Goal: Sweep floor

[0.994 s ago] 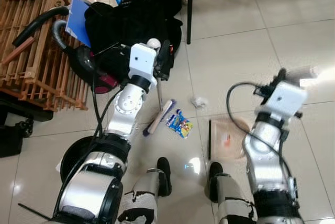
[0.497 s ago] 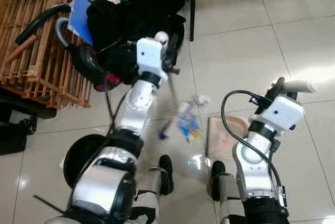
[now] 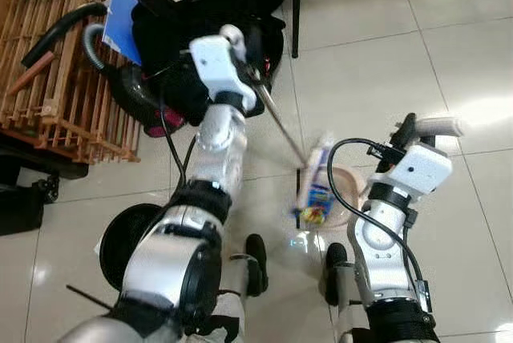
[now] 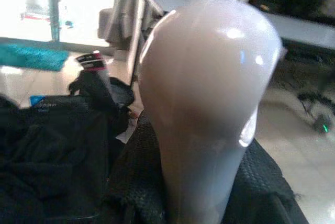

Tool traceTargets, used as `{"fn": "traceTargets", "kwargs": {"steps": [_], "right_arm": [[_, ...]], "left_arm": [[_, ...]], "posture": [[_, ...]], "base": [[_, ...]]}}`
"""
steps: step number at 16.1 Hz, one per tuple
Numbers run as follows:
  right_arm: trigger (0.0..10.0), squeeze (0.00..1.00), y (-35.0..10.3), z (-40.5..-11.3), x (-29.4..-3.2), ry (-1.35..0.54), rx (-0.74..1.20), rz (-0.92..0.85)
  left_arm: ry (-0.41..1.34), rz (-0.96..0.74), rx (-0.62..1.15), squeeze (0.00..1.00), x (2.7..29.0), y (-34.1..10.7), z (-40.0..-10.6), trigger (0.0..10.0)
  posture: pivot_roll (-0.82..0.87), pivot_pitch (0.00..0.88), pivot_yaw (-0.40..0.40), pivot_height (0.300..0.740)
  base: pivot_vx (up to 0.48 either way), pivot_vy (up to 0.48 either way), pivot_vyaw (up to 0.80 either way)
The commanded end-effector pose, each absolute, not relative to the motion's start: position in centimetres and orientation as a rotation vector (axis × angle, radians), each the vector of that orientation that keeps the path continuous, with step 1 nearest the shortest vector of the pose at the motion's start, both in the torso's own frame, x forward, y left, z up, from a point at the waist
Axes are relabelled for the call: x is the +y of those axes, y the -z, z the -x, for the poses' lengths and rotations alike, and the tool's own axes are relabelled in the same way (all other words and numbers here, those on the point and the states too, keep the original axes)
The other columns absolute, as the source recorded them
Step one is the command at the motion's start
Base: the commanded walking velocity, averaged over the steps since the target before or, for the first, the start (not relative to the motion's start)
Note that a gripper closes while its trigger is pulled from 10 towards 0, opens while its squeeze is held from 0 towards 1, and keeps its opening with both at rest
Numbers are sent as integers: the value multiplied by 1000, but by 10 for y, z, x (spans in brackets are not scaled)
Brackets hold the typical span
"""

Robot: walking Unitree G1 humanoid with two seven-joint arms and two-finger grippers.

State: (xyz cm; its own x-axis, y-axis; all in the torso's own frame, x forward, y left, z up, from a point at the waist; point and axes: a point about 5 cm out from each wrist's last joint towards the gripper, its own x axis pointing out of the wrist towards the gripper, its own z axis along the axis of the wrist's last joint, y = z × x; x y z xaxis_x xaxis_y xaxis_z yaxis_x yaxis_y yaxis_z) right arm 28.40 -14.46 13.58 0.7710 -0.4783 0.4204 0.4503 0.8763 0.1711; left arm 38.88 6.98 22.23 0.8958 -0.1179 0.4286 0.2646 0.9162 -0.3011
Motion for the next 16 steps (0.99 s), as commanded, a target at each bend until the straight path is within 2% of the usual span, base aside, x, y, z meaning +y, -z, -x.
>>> {"fn": "traceTargets", "kwargs": {"steps": [1, 5, 10, 16], "right_arm": [[10000, 0, -118, -274, -114, 472, -365, -179], [10000, 0, -113, -277, -126, 472, -346, -165], [10000, 0, -117, -281, -157, 473, -365, -106], [10000, 0, -117, -273, -182, 477, -362, -86]], "left_arm": [[139, 477, -412, 0, 75, -228, -393, 10000], [126, 517, -445, 0, 80, -243, -397, 10000], [276, 384, -473, 0, 89, -235, -382, 10000], [310, 309, -536, 0, 127, -267, -353, 10000]], "posture": [[76, 419, 179, 740], [65, 387, 161, 740], [29, 305, 121, 740], [31, 258, 96, 740]], "base": [[0, 0, 0], [0, 0, 0], [0, 0, 0], [0, 0, 0]]}}
